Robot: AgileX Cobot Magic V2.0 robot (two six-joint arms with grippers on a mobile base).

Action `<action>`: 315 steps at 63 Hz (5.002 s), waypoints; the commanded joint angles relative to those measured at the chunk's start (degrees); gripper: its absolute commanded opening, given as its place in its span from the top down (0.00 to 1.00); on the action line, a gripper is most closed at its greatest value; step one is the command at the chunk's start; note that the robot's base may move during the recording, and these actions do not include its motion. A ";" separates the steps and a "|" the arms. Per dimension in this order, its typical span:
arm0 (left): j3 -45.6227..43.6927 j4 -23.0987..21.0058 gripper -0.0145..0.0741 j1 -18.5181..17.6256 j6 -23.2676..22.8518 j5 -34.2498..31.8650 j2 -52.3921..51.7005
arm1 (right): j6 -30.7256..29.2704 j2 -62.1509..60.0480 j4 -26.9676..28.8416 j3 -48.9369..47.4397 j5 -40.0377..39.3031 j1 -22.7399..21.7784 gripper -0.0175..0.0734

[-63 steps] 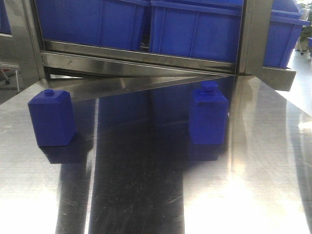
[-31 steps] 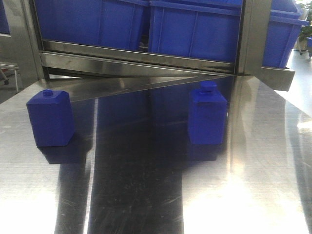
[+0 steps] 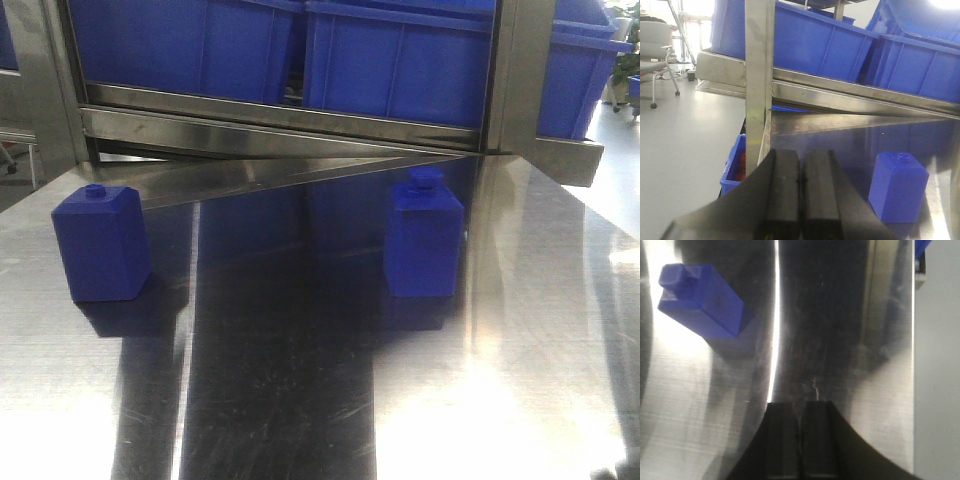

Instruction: Pick and sort blue part to right shelf

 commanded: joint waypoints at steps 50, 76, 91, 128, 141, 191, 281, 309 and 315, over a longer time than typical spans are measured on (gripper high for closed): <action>1.22 -0.50 0.70 -0.41 -0.40 -4.56 -1.38 | 18.83 38.07 -11.28 -48.32 30.09 15.00 0.12; 1.22 -0.50 0.70 -0.41 -0.40 -4.56 -1.38 | 19.71 47.14 -10.52 -55.30 31.87 15.83 0.12; 1.22 -0.50 0.70 -0.41 -0.40 -4.56 -1.38 | 21.42 48.86 -10.04 -55.30 30.48 16.14 0.12; 1.22 -0.50 0.70 -0.41 -0.40 -4.56 -1.38 | 21.42 53.35 -9.13 -55.09 30.00 16.65 0.12; 1.22 -0.50 0.70 -0.41 -0.40 -4.56 -1.38 | 21.70 53.53 -8.52 -53.98 28.27 16.60 0.12; 1.22 -0.50 0.70 -0.41 -0.40 -4.56 -1.38 | 21.45 52.95 -9.15 -53.98 29.90 16.48 0.38; 1.22 -0.50 0.70 -0.41 -0.40 -4.56 -1.38 | -3.45 -0.03 -11.34 -3.68 -15.28 -12.55 0.38; 1.22 -0.50 0.70 -0.41 -0.40 -4.56 -1.38 | -3.45 -16.89 -12.03 6.22 -25.76 -13.71 0.38; 1.22 -0.50 0.70 -0.41 -0.40 -4.56 -1.38 | -3.45 -20.48 -12.03 7.67 -26.19 -13.71 0.38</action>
